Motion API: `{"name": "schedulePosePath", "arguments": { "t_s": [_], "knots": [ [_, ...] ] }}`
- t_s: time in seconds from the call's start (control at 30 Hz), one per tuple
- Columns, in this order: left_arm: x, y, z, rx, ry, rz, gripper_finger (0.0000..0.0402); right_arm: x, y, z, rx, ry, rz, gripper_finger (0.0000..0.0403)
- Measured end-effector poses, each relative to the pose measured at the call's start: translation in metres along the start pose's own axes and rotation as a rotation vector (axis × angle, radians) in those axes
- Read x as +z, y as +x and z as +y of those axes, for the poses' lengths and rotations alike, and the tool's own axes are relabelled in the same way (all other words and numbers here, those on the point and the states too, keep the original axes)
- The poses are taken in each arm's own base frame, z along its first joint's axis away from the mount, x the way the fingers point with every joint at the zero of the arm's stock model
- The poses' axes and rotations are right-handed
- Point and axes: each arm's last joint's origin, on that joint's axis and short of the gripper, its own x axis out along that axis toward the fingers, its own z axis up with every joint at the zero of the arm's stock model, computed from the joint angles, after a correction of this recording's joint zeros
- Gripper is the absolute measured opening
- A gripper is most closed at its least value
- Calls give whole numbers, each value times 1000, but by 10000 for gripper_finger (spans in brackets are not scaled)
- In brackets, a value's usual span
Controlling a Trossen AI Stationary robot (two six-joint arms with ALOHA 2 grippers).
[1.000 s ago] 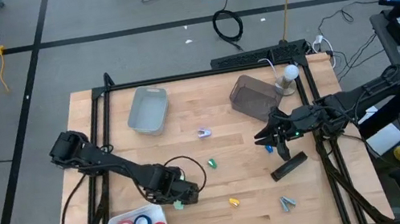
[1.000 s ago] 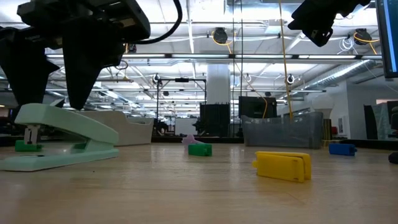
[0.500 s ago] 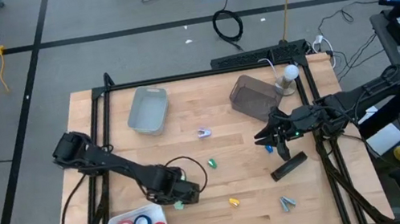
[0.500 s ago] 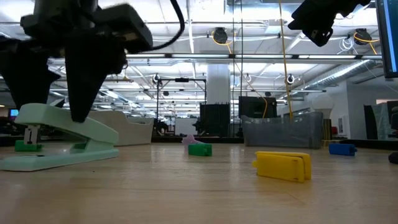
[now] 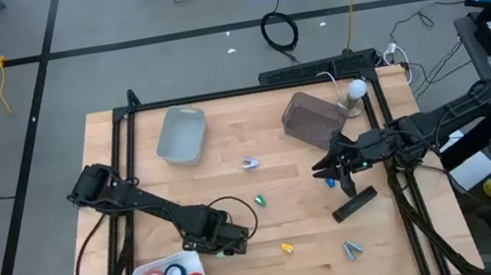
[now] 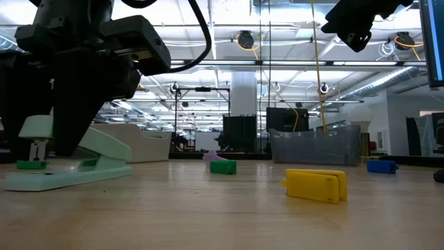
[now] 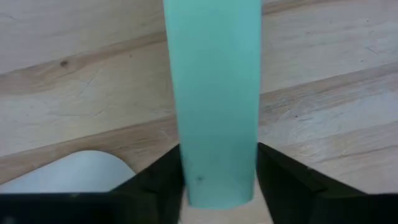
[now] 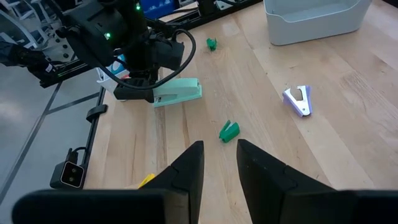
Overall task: Pick and place Stapler, Stapler remover, tape
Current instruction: Put the light green stapler into the black bin
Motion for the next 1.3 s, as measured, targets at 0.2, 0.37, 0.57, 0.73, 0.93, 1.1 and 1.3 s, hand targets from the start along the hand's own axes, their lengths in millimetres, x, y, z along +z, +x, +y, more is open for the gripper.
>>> {"name": "schedulePosePath", "arguments": {
  "t_s": [0.2,0.37,0.57,0.73,0.93,1.1,1.3],
  "knots": [
    [0,0,-2,-16,9,2,125,0,0,0,0,0,0,89],
    [0,0,-1,-17,8,-7,125,0,0,0,0,1,-1,89],
    [1,0,-2,-24,49,-47,125,0,0,0,1,0,0,89],
    [0,-3,-4,-64,133,-76,125,0,0,0,4,1,1,89],
    [-5,-32,-3,-187,163,-197,125,0,0,0,5,-4,0,89],
    [-10,-66,1,-316,264,-318,125,1,0,1,11,-6,-11,89],
    [-11,-83,-4,-418,448,-416,125,7,4,7,95,-98,-56,89]
  ]
}}
